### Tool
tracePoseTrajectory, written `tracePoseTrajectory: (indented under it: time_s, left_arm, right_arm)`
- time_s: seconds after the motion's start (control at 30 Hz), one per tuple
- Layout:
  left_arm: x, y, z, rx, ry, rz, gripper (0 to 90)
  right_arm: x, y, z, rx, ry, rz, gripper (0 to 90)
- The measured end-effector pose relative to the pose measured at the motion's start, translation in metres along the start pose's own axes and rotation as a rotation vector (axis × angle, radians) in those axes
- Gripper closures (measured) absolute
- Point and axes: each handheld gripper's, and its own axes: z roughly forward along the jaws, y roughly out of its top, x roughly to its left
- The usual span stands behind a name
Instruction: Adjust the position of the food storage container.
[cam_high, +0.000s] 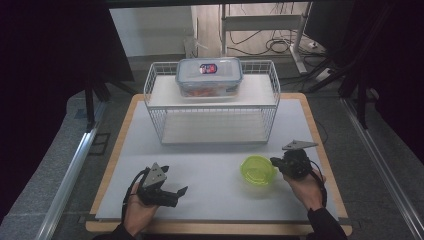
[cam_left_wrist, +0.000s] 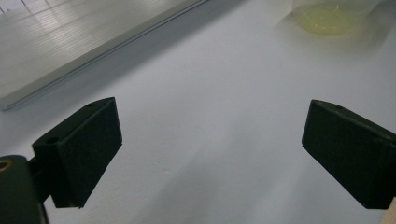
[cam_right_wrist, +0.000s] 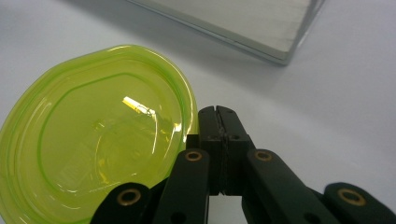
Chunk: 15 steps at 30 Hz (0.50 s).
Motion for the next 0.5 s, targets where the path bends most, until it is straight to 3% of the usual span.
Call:
tracePoseTrajectory:
  time_s: [0.5]
  left_arm:
    - [-0.001, 0.000, 0.002, 0.011, -0.002, 0.002, 4.8]
  right_arm:
    - [0.032, 0.007, 0.014, 0.006, 0.073, -0.043, 89.3]
